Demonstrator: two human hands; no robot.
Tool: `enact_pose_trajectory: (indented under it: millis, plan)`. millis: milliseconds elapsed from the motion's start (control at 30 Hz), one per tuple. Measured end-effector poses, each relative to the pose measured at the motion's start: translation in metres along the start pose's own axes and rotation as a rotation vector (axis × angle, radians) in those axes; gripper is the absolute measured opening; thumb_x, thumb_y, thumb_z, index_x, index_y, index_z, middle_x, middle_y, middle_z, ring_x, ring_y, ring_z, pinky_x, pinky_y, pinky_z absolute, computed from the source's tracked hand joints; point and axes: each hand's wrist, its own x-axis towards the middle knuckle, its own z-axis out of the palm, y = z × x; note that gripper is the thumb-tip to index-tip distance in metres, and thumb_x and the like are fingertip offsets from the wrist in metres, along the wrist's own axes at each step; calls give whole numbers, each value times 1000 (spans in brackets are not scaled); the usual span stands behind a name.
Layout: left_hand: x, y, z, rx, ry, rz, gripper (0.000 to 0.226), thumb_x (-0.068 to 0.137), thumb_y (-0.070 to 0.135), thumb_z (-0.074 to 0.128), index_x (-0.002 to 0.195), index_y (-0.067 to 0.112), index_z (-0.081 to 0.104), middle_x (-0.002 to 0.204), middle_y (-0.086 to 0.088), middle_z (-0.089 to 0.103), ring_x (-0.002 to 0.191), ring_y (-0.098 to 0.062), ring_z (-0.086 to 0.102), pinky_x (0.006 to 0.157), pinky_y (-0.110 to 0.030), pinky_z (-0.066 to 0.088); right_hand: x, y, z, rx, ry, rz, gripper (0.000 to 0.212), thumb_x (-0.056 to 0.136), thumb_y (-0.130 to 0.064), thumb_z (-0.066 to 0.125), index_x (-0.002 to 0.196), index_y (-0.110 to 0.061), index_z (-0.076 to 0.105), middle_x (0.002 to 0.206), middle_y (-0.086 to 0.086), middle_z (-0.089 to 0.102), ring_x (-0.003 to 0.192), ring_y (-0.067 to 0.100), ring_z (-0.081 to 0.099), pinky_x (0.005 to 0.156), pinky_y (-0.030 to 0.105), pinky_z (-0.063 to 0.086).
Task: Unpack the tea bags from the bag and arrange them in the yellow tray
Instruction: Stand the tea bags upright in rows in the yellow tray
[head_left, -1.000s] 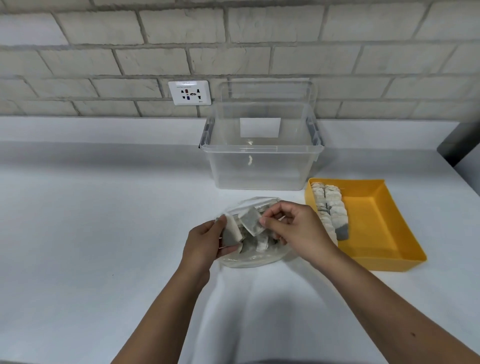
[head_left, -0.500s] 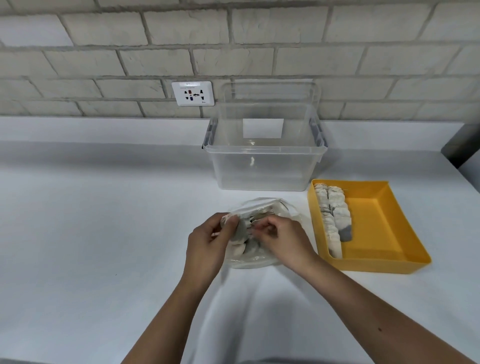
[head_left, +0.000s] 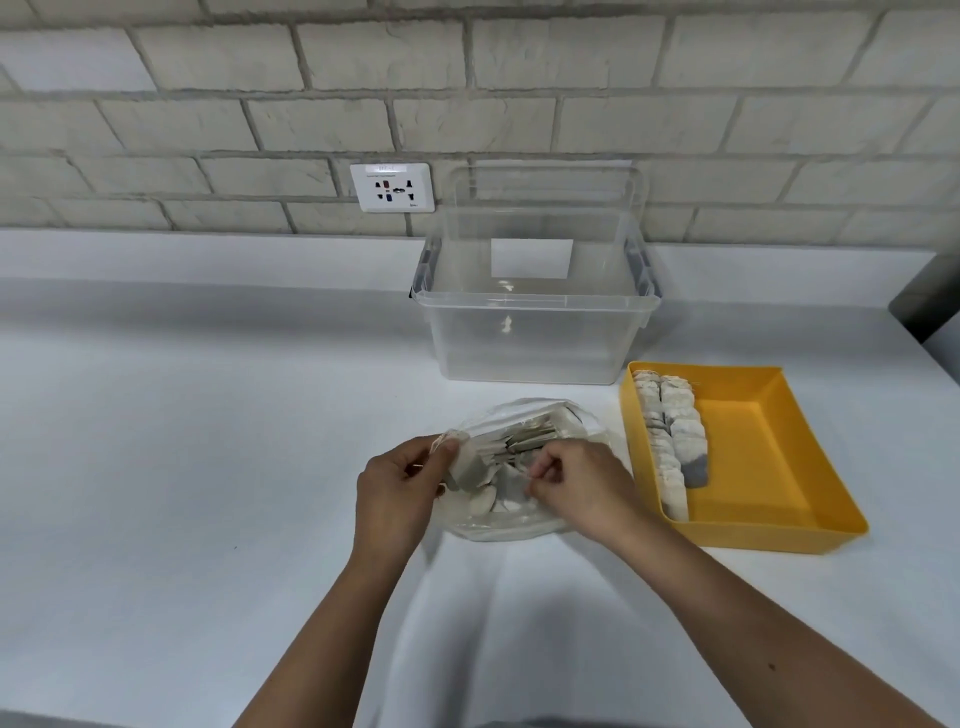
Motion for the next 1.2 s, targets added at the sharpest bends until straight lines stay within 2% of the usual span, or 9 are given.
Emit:
enact_pose_trajectory:
  millis: [133, 267, 467, 600, 800, 900, 967, 1067, 1200]
  plan:
    - [4, 2, -2, -201, 3, -184, 7, 88, 15, 74, 84, 18, 80, 76, -4, 75, 76, -24, 67, 82, -40, 60, -8, 7, -22, 391, -26, 33, 11, 75, -22, 81, 77, -18, 71, 73, -2, 71, 60, 4, 57, 58, 18, 45]
    - [3, 5, 7, -269, -64, -277, 11, 89, 20, 73, 90, 11, 79, 82, -11, 75, 76, -23, 68, 79, -33, 62, -19, -4, -31, 830, -126, 62, 17, 77, -12, 78, 89, -4, 70, 73, 8, 63, 55, 11, 52, 52, 18, 42]
    - [-3, 12, 18, -388, -165, -384, 28, 98, 24, 60, 104, 0, 73, 99, -19, 76, 84, -30, 75, 72, -31, 63, -17, -12, -16, 890, -142, 102, 12, 78, -13, 78, 85, -9, 70, 68, 2, 63, 53, 10, 50, 47, 18, 39]
    - [-5, 16, 16, -419, -162, -391, 33, 99, 31, 58, 102, 1, 73, 95, -20, 76, 85, -32, 75, 77, -34, 63, -13, -12, -7, 885, -99, 124, 11, 78, -15, 79, 83, -10, 70, 66, 0, 63, 51, 9, 50, 47, 20, 39]
    - [-7, 15, 15, -221, -46, -116, 16, 91, 27, 70, 90, 14, 79, 81, -6, 77, 74, -23, 70, 70, -27, 59, -6, -13, -7, 771, -54, 95, 12, 79, -20, 78, 80, -13, 69, 60, -8, 60, 51, 12, 52, 49, 26, 43]
    - [-5, 9, 8, 68, 15, 154, 11, 93, 35, 68, 93, 30, 78, 82, 14, 76, 77, -6, 69, 74, -23, 54, 6, -1, -13, 525, 112, 47, 7, 82, -23, 75, 84, -18, 70, 67, -11, 62, 56, 8, 56, 58, 28, 51]
    - [-5, 5, 5, 332, -9, 259, 12, 94, 43, 64, 98, 39, 76, 87, 26, 73, 84, 6, 67, 77, -25, 53, 10, 8, -14, 347, 134, 7, 7, 83, -23, 74, 87, -19, 71, 76, -11, 65, 64, 4, 57, 63, 17, 48]
    - [-7, 0, 6, 302, -7, 227, 11, 94, 39, 65, 96, 40, 76, 88, 28, 73, 87, 7, 68, 82, -29, 55, 9, 12, -6, 96, 21, -35, 14, 82, -27, 75, 93, -20, 72, 87, -7, 68, 79, 7, 61, 64, 9, 41]
    - [-5, -2, 9, 268, -5, 196, 11, 94, 37, 64, 92, 35, 75, 82, 26, 73, 83, 6, 67, 78, -28, 54, 9, 6, 7, -194, -39, -43, 36, 79, -43, 72, 109, -25, 67, 114, -6, 60, 104, 16, 60, 81, 30, 48]
